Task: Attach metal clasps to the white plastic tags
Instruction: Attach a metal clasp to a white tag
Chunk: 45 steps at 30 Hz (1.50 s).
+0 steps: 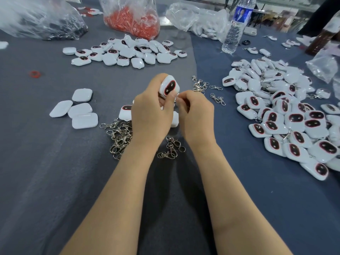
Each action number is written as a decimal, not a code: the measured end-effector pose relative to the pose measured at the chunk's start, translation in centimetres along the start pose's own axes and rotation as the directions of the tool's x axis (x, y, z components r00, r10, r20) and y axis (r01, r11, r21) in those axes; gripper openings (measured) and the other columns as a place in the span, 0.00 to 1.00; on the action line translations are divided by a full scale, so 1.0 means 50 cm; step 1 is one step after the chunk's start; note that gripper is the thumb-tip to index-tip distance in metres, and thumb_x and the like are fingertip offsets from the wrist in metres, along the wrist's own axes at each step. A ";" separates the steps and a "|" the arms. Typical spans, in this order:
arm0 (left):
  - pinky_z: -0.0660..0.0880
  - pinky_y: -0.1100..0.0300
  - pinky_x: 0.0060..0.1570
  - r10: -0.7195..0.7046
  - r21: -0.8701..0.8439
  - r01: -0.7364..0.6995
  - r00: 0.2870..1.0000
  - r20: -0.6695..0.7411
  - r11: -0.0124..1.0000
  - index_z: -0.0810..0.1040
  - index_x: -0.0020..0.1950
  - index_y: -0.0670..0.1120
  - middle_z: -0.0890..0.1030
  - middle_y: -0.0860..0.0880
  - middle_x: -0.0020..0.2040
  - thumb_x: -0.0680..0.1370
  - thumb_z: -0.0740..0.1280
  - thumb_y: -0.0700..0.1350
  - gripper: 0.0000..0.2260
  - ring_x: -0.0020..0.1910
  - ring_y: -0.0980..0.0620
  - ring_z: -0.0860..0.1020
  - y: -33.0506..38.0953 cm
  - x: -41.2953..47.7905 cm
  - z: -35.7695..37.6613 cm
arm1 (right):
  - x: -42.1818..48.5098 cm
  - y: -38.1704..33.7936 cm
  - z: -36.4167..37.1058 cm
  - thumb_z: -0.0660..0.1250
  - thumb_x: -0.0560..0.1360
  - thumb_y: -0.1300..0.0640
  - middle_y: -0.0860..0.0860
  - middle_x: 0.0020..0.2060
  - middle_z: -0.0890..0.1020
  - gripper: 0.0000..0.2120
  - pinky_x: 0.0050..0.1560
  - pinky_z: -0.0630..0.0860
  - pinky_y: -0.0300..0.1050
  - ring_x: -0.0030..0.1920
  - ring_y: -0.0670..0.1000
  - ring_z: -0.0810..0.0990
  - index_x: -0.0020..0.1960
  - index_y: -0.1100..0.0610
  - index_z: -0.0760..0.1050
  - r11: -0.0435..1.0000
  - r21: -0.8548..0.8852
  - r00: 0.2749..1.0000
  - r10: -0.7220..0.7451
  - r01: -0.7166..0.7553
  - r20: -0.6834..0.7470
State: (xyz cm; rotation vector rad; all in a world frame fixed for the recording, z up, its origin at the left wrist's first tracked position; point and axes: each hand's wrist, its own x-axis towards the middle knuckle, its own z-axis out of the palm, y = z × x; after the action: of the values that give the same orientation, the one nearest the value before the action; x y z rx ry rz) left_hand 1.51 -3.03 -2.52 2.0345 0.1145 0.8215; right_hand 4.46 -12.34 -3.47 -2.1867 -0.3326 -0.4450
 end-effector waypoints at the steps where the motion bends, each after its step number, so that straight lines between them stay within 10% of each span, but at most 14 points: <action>1: 0.76 0.61 0.42 -0.095 -0.103 0.094 0.996 -0.003 0.990 0.76 0.56 0.46 0.80 0.53 0.41 0.77 0.66 0.42 0.08 0.36 0.57 0.78 0.000 0.003 0.003 | -0.001 -0.001 0.000 0.63 0.78 0.62 0.53 0.43 0.79 0.06 0.45 0.68 0.40 0.44 0.51 0.74 0.47 0.60 0.78 0.999 0.031 1.000 0.012 -0.012 -0.011; 5: 0.75 0.68 0.32 -0.588 -0.666 0.601 0.755 0.290 0.442 0.76 0.51 0.40 0.82 0.46 0.37 0.79 0.65 0.40 0.04 0.32 0.57 0.80 0.001 0.023 0.002 | 0.000 -0.010 0.001 0.65 0.76 0.62 0.47 0.39 0.78 0.04 0.41 0.69 0.28 0.36 0.40 0.73 0.46 0.54 0.76 0.943 0.312 0.993 0.115 -0.113 0.014; 12: 0.76 0.70 0.31 -0.539 -0.716 0.697 0.593 0.598 -0.028 0.77 0.53 0.38 0.83 0.45 0.39 0.78 0.65 0.41 0.07 0.32 0.59 0.81 -0.005 0.027 -0.020 | -0.004 -0.016 -0.001 0.66 0.76 0.63 0.41 0.35 0.79 0.06 0.41 0.70 0.28 0.37 0.39 0.75 0.43 0.53 0.77 0.926 0.378 0.993 0.064 -0.023 -0.096; 15: 0.77 0.70 0.32 -0.539 -0.729 0.684 0.613 0.578 -0.004 0.77 0.52 0.38 0.83 0.45 0.38 0.78 0.65 0.40 0.06 0.32 0.59 0.81 -0.003 0.026 -0.020 | -0.005 -0.013 -0.002 0.65 0.77 0.64 0.45 0.36 0.79 0.05 0.39 0.67 0.26 0.36 0.39 0.75 0.44 0.58 0.77 0.950 0.311 0.994 -0.002 0.037 -0.110; 19: 0.76 0.68 0.33 -0.542 -0.711 0.537 0.800 0.257 0.455 0.76 0.53 0.43 0.81 0.46 0.38 0.78 0.65 0.38 0.05 0.30 0.58 0.80 0.011 0.025 -0.011 | -0.005 -0.008 0.000 0.64 0.77 0.64 0.49 0.35 0.77 0.05 0.37 0.65 0.29 0.35 0.43 0.71 0.43 0.60 0.76 0.980 0.185 0.994 -0.058 0.074 -0.092; 22: 0.77 0.66 0.38 -0.259 -0.463 0.238 0.966 0.020 0.854 0.76 0.51 0.46 0.81 0.50 0.39 0.77 0.65 0.37 0.05 0.33 0.59 0.78 0.011 0.015 -0.008 | -0.004 -0.003 0.000 0.63 0.77 0.64 0.51 0.34 0.77 0.06 0.37 0.65 0.33 0.35 0.47 0.70 0.42 0.61 0.75 0.986 0.153 0.997 -0.050 0.059 -0.067; 26: 0.74 0.66 0.42 0.031 -0.103 -0.031 1.000 -0.007 0.994 0.77 0.58 0.45 0.80 0.49 0.42 0.78 0.65 0.42 0.10 0.37 0.58 0.75 0.003 0.005 -0.007 | 0.000 0.000 -0.004 0.63 0.77 0.63 0.51 0.34 0.77 0.06 0.35 0.65 0.33 0.34 0.46 0.69 0.41 0.59 0.75 0.992 0.124 1.000 -0.003 0.006 -0.022; 30: 0.75 0.50 0.46 0.120 -0.014 -0.119 0.990 0.069 0.993 0.76 0.58 0.47 0.80 0.47 0.44 0.78 0.64 0.42 0.10 0.41 0.47 0.76 0.007 -0.001 -0.002 | 0.004 0.006 -0.010 0.63 0.77 0.61 0.53 0.37 0.78 0.05 0.36 0.65 0.35 0.36 0.48 0.71 0.43 0.59 0.75 0.992 0.111 0.998 0.057 -0.059 0.023; 34: 0.76 0.58 0.46 -0.106 -0.151 0.112 0.993 0.045 0.982 0.73 0.56 0.45 0.79 0.51 0.42 0.78 0.64 0.42 0.07 0.39 0.54 0.79 0.004 0.006 0.004 | 0.003 0.000 -0.009 0.62 0.78 0.61 0.53 0.39 0.79 0.04 0.37 0.66 0.33 0.37 0.47 0.71 0.44 0.58 0.74 0.980 0.186 0.997 0.076 -0.070 -0.030; 38: 0.79 0.65 0.36 -0.530 -0.611 0.522 0.827 0.190 0.595 0.75 0.48 0.44 0.81 0.48 0.35 0.79 0.64 0.40 0.01 0.30 0.58 0.80 0.011 0.022 0.001 | -0.001 -0.011 -0.003 0.64 0.77 0.63 0.47 0.39 0.78 0.07 0.40 0.67 0.27 0.36 0.39 0.72 0.45 0.52 0.73 0.948 0.314 0.998 0.052 -0.043 -0.021; 45: 0.77 0.68 0.33 -0.549 -0.701 0.698 0.647 0.530 0.146 0.78 0.49 0.41 0.84 0.48 0.36 0.79 0.64 0.41 0.05 0.34 0.57 0.82 -0.001 0.026 -0.020 | -0.002 -0.007 -0.002 0.65 0.76 0.62 0.51 0.41 0.80 0.04 0.40 0.66 0.26 0.38 0.41 0.73 0.45 0.54 0.76 0.961 0.275 0.994 -0.001 0.032 -0.113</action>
State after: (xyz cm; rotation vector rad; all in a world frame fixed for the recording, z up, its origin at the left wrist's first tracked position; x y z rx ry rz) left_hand 1.94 -1.80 -1.55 0.8202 0.3605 0.0523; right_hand 4.22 -12.21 -3.22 -1.8806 -0.3309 -0.4975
